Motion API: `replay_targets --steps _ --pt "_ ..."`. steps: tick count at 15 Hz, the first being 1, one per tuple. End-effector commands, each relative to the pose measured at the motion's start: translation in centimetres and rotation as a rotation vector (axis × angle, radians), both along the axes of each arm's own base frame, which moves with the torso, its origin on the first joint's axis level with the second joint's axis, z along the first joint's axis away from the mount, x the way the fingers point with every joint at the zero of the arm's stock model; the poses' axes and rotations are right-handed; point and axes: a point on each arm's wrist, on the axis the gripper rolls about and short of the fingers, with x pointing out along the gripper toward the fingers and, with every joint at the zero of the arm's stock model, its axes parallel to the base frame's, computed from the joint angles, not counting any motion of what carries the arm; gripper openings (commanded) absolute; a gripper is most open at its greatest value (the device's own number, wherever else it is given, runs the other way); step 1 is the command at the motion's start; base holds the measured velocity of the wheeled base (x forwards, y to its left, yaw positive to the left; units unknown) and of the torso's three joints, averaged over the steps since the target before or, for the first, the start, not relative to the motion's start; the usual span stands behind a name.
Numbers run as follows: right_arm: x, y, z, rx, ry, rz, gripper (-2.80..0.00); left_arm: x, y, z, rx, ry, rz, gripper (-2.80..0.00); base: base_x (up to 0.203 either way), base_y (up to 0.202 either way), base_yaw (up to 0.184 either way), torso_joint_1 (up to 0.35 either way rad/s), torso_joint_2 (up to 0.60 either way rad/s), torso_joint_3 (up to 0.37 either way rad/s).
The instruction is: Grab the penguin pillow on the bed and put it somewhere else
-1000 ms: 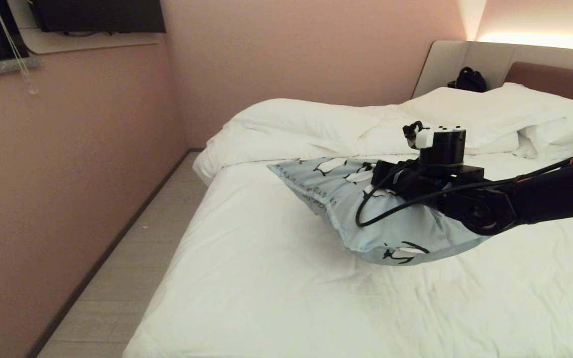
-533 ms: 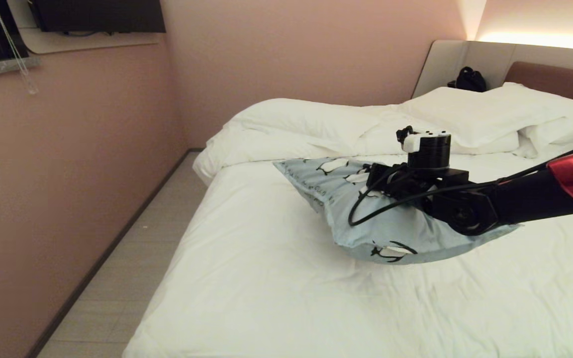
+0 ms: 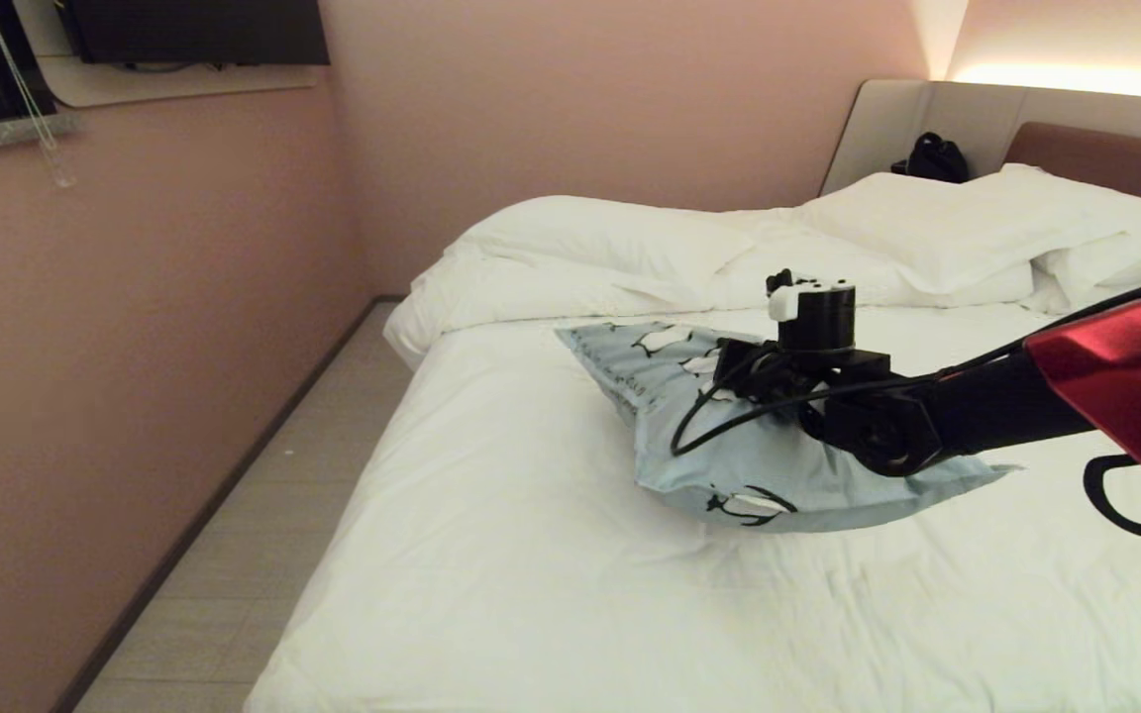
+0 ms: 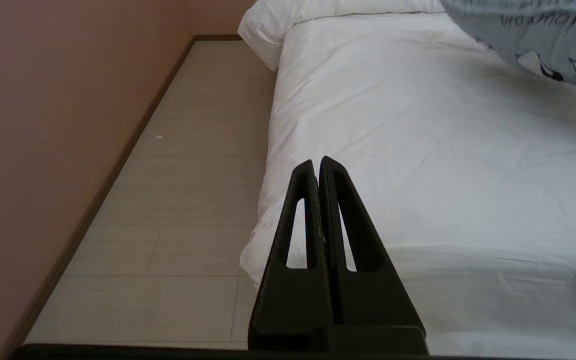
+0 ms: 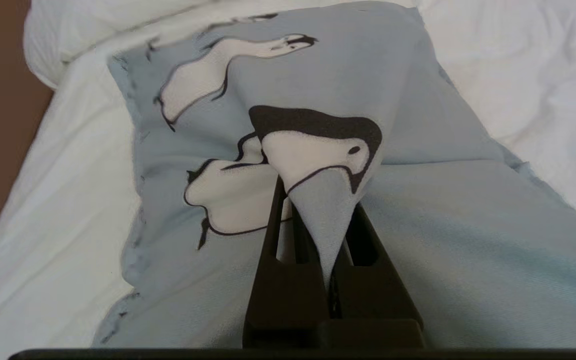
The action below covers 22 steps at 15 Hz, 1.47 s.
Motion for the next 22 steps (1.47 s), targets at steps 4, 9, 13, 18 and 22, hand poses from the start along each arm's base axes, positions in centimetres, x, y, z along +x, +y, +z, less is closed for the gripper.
replay_targets --steps 4,9,13,18,22 --pt "0.0 1.4 -2.6 -0.039 0.056 0.026 0.00 0.0 0.0 0.0 0.000 0.000 0.001 -2.80 0.000 0.000 0.000 0.000 0.00 0.000" --pt "-2.0 0.8 1.1 -0.004 -0.008 0.046 0.00 0.0 0.0 0.0 0.000 0.000 0.001 -2.80 0.000 0.000 0.000 0.000 0.00 0.000" --pt "-5.2 -0.4 6.1 0.048 -0.097 0.088 0.00 0.0 0.0 0.0 0.000 0.000 0.001 -2.80 0.000 0.000 0.000 0.000 0.00 0.000" --pt "-7.3 -4.0 11.2 0.091 -0.219 0.030 0.00 0.0 0.0 0.0 0.000 0.000 0.001 -2.80 0.000 0.000 0.000 0.000 0.00 0.000" --pt "-9.4 -7.0 14.7 0.118 -0.308 -0.022 0.00 0.0 0.0 0.0 0.000 0.000 0.001 -2.80 0.000 0.000 0.000 0.000 0.00 0.000"
